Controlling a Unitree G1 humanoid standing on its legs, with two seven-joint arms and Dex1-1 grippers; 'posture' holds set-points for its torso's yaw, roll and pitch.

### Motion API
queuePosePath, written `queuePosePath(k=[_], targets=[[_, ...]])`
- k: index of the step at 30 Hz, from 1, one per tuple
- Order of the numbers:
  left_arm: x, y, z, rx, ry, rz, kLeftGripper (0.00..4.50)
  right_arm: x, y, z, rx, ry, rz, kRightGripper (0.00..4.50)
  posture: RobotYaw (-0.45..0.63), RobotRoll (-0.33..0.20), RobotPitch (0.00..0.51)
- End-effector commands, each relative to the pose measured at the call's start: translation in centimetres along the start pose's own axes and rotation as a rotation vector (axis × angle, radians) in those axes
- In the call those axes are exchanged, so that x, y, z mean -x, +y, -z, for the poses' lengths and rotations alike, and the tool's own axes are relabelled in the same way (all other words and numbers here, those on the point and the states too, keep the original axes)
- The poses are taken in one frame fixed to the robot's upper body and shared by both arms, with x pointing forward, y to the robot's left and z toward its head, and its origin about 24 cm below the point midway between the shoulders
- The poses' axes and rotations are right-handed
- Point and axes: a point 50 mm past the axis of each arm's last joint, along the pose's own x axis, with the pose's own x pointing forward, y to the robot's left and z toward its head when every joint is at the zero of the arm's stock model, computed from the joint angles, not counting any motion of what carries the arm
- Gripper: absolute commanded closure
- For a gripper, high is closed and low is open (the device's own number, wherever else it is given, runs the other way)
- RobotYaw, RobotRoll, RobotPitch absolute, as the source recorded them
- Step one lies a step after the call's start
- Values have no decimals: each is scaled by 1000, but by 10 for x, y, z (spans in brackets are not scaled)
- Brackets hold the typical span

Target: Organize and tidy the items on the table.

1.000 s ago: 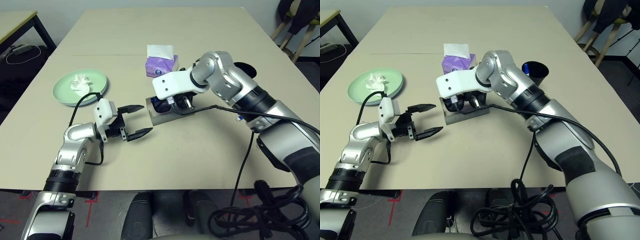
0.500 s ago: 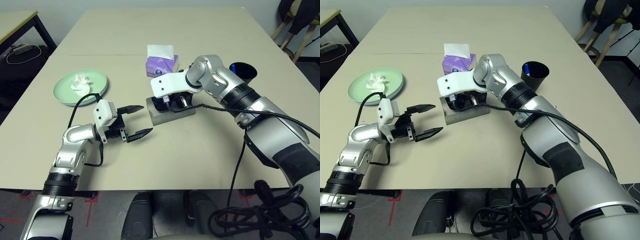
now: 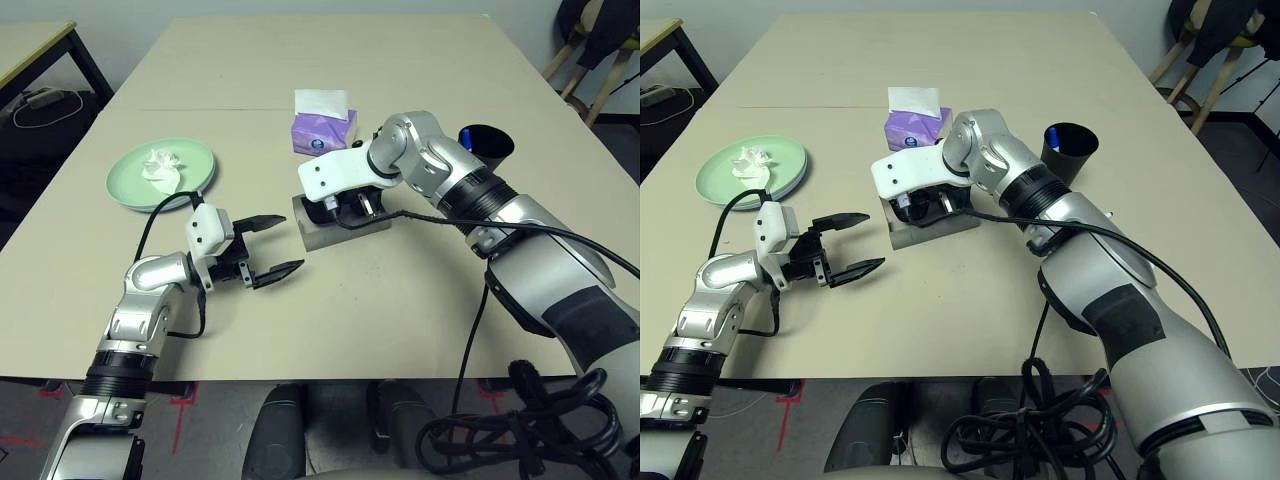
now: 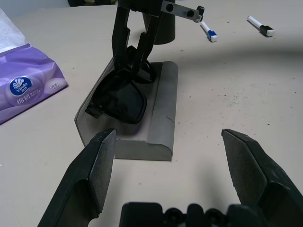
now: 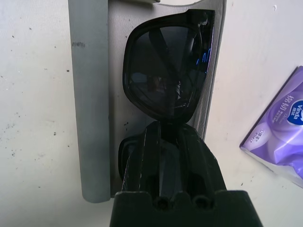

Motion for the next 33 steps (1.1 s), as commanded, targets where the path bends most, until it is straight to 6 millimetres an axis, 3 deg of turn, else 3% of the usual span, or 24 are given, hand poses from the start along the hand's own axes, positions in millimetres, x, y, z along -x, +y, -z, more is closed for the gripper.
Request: queuePosePath(k=[1, 32, 33], targets=[[2, -1, -3, -19, 10, 5, 0, -2, 1, -2, 15, -2, -5, 4085, 203, 0, 123], [1, 1, -2, -22, 14, -3, 0, -6, 17, 3, -10, -2, -85, 4085, 192, 0, 118], [1, 1, -2, -22, 15, -3, 0, -6, 17, 3, -11, -2, -85, 3735, 192, 0, 118]])
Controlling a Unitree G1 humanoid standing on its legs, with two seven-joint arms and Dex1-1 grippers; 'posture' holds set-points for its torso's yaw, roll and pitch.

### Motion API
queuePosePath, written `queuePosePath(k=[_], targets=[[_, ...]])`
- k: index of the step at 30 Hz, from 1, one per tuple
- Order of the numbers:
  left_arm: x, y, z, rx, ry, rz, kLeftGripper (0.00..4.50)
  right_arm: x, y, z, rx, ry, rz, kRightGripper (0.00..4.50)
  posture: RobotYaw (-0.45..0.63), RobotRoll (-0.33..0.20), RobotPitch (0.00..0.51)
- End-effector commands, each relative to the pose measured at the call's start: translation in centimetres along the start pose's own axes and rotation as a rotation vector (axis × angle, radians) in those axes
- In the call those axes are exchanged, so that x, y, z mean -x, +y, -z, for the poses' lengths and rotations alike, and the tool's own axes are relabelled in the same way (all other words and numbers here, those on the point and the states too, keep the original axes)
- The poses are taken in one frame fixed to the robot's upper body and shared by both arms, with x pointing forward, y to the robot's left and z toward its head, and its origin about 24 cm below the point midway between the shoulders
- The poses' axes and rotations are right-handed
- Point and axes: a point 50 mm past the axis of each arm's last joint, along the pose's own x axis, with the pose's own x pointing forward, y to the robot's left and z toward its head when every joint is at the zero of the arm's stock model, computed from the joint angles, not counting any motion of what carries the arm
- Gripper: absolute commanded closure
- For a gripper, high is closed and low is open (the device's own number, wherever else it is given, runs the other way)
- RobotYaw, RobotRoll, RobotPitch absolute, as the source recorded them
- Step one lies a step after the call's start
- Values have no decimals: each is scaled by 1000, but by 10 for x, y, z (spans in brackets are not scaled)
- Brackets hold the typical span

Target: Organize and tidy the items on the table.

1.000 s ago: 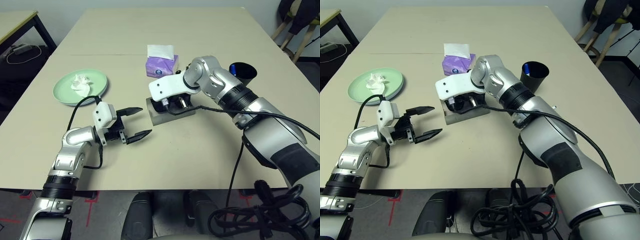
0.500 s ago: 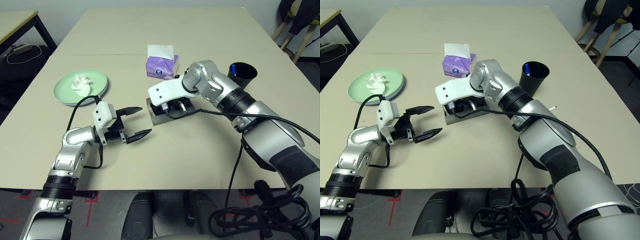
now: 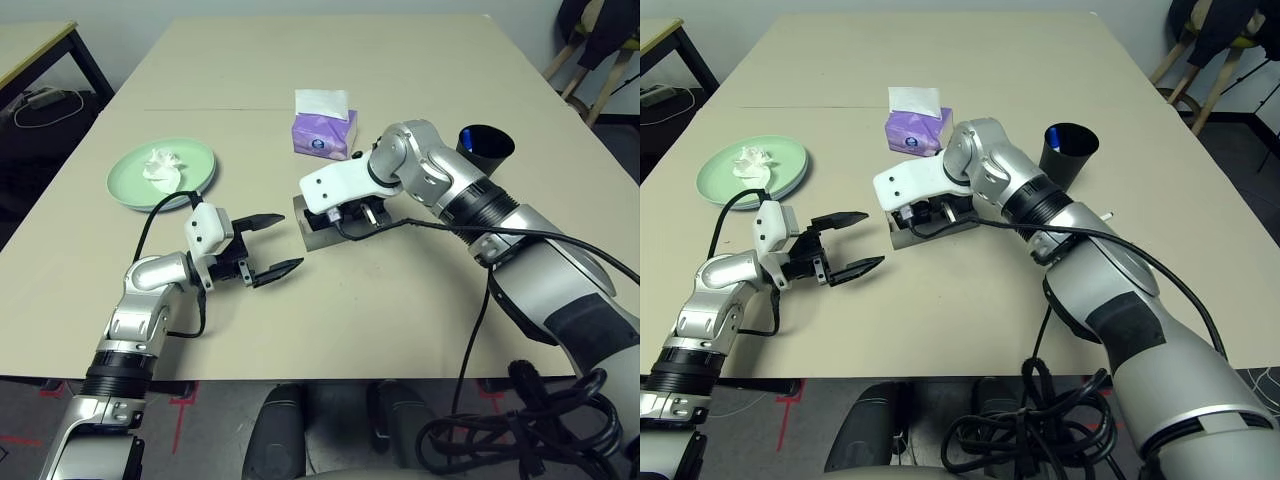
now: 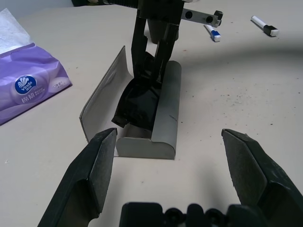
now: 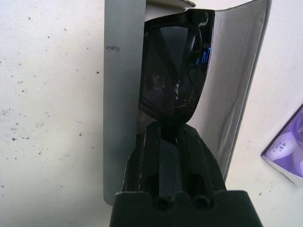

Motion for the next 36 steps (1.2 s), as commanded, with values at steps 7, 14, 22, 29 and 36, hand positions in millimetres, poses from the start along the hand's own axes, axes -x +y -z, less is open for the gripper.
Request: queuePosePath(k=[7, 14, 22, 29, 36], targets=[[0, 1, -1, -23, 17, 10, 0, -1, 4, 1, -22, -15, -7, 1236, 178, 0, 104], [1, 6, -2, -24, 25, 20, 0, 10, 3, 1, -86, -62, 43, 77, 151, 0, 91], [6, 14, -3, -23, 48, 35, 0, 39, 16, 14, -252, -188, 140, 77, 112, 0, 79], [10, 23, -5, -18, 53, 28, 0, 41, 41, 17, -540, -523, 165, 77, 90, 0, 83], [13, 29, 0, -11, 48, -34, 0, 16, 86, 38, -873, -828, 314, 77, 86, 0, 87]])
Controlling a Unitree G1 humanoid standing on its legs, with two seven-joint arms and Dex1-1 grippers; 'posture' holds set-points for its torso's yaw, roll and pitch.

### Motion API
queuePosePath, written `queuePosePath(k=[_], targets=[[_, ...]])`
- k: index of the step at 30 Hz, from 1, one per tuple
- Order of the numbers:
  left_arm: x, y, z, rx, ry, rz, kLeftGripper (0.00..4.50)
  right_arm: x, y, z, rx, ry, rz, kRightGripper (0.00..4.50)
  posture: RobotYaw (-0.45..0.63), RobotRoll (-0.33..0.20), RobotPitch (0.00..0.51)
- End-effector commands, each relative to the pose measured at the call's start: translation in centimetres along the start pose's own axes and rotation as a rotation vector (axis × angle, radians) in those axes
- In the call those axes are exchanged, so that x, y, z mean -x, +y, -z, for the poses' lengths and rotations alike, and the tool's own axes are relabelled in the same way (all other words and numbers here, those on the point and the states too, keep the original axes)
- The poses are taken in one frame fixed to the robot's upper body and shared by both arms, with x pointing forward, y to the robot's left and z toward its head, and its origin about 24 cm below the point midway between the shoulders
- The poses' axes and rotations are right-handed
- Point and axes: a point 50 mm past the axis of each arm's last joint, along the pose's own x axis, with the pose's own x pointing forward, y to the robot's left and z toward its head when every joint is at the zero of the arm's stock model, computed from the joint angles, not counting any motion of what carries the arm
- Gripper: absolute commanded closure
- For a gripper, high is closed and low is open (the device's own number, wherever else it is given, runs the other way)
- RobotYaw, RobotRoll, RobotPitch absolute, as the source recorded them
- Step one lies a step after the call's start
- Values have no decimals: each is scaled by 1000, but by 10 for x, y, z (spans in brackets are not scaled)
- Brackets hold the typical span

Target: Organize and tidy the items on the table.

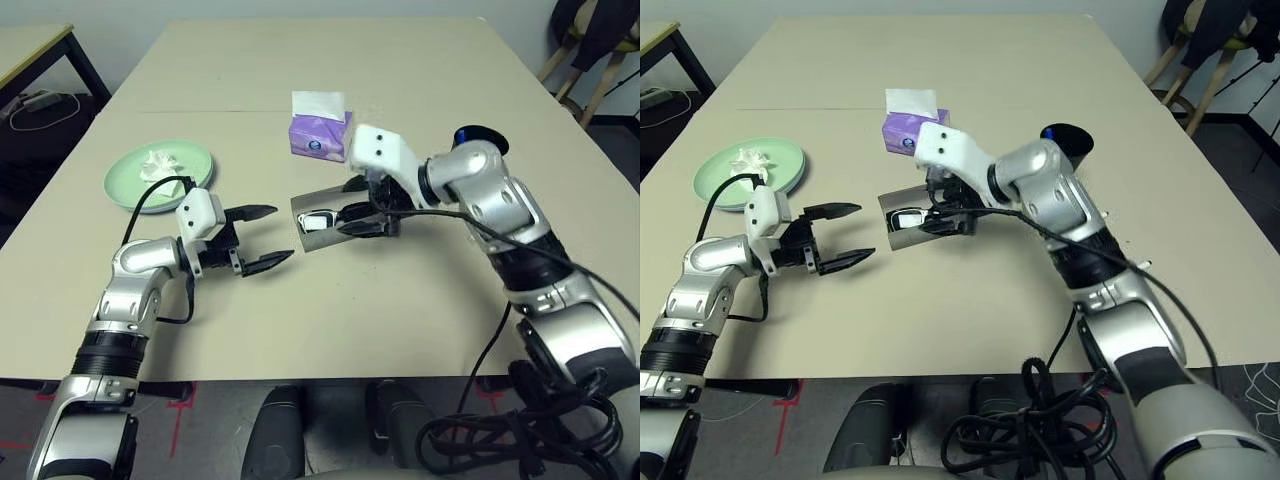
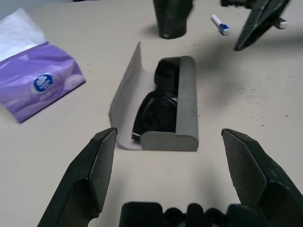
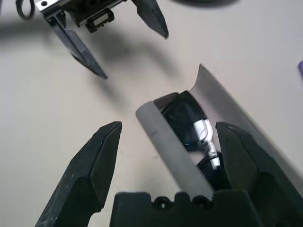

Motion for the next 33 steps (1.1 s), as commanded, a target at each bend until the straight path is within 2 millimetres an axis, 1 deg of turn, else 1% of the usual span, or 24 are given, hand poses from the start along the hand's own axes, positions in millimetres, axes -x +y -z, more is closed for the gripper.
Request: queuePosePath(k=[1, 3, 7, 10, 15, 18, 21, 25, 28, 33], targets=[[2, 2, 7, -2, 10, -39, 0, 8, 6, 20, -121, -166, 107, 77, 89, 0, 87], [3, 2, 9, -8, 14, -44, 0, 10, 9, 33, -156, -252, 172, 77, 97, 0, 87], [1, 2, 10, 1, -13, -47, 0, 18, 13, 59, -207, -331, 293, 77, 110, 0, 89], [-1, 3, 9, 16, -54, -43, 0, 25, 14, 72, -225, -395, 386, 77, 117, 0, 93], [-5, 4, 9, 35, -81, -34, 0, 43, 12, 89, -125, -423, 491, 77, 111, 0, 97], [-9, 5, 10, 38, -87, -33, 0, 57, 12, 98, -58, -431, 452, 77, 101, 0, 97], [-12, 6, 11, 38, -95, -32, 0, 68, 11, 109, 1, -384, 415, 77, 96, 0, 97], [-17, 8, 12, 38, -102, -33, 0, 83, 6, 120, -8, -359, 417, 77, 94, 0, 94], [-18, 9, 13, 40, -109, -35, 0, 88, 8, 127, -12, -348, 404, 77, 94, 0, 93], [-19, 9, 14, 47, -113, -36, 0, 87, 14, 131, -37, -356, 364, 77, 88, 0, 91]])
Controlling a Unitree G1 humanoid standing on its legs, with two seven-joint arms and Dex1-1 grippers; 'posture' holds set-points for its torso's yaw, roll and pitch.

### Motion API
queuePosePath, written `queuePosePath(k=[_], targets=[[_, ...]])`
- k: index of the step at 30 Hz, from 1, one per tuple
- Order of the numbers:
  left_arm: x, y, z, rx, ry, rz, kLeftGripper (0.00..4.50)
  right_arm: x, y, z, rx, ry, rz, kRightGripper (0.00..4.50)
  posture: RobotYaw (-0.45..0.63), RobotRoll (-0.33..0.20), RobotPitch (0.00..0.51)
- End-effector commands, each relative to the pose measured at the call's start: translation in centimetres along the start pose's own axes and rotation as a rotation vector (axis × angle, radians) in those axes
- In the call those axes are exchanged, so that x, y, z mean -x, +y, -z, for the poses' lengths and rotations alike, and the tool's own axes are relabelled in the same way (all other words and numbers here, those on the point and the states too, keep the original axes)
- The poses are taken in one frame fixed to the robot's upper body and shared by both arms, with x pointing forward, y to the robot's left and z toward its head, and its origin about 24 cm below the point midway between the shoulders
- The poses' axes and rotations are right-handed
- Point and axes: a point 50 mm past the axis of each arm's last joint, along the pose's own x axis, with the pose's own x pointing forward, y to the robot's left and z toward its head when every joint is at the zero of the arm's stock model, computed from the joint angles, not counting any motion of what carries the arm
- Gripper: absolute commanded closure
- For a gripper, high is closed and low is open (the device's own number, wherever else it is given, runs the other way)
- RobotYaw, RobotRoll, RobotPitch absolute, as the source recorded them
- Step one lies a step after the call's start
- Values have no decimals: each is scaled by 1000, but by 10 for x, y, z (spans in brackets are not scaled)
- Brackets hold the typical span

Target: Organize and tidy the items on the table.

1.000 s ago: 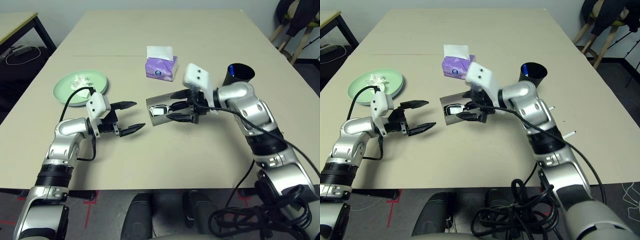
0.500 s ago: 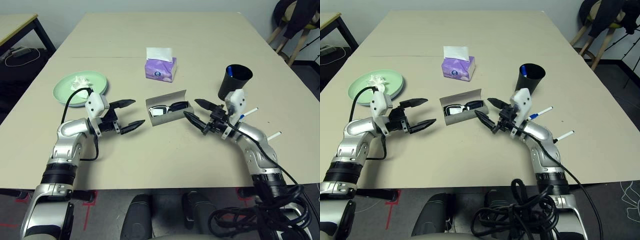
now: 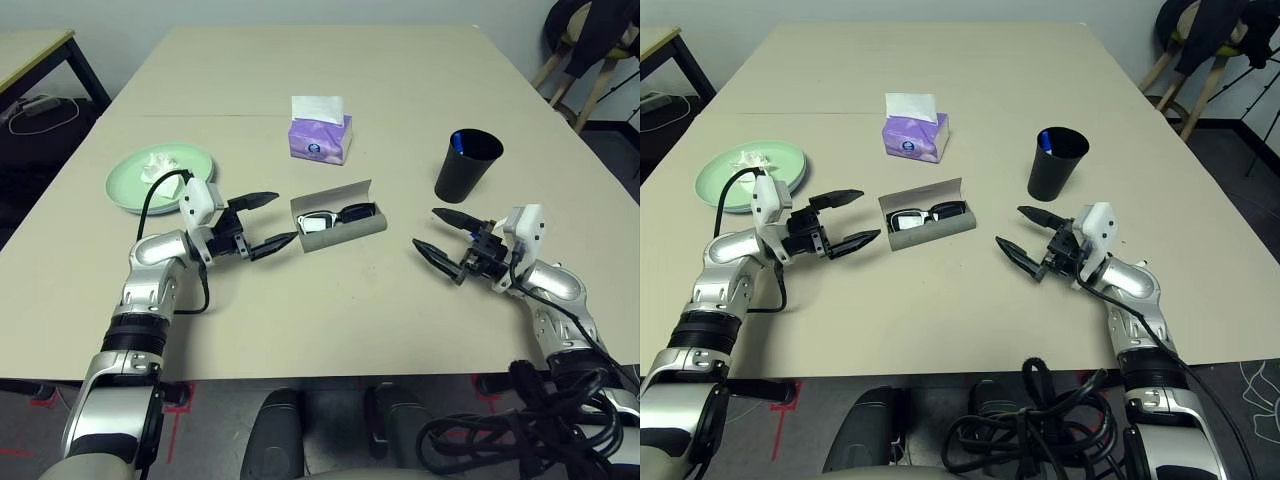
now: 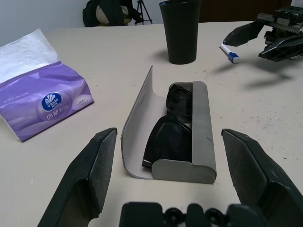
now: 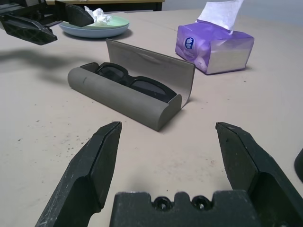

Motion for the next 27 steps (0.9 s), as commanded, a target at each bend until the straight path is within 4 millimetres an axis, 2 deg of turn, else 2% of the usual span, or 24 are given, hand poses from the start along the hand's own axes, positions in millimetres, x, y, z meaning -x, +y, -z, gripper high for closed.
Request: queuePosePath(k=[1, 6, 9, 19, 23, 27], targets=[[0, 1, 2, 5, -1, 2, 0, 5, 4, 3, -15, 3, -15, 77, 88, 0, 91], [-1, 6, 7, 33, 15, -40, 0, 4, 4, 3, -11, -5, -17, 77, 74, 0, 89], [-1, 11, 11, 98, 40, -76, 610, 5, 2, 2, 0, -10, -14, 0, 67, 0, 87], [-12, 33, 17, 145, 29, -343, 4477, 8, -2, 1, 18, -14, -10, 0, 54, 0, 79], [-21, 41, 21, 162, 86, -448, 4477, 7, 0, 0, 26, -15, -14, 0, 48, 0, 78], [-34, 38, 20, 158, 77, -410, 4477, 7, 0, -2, 34, -13, -16, 0, 40, 0, 76]])
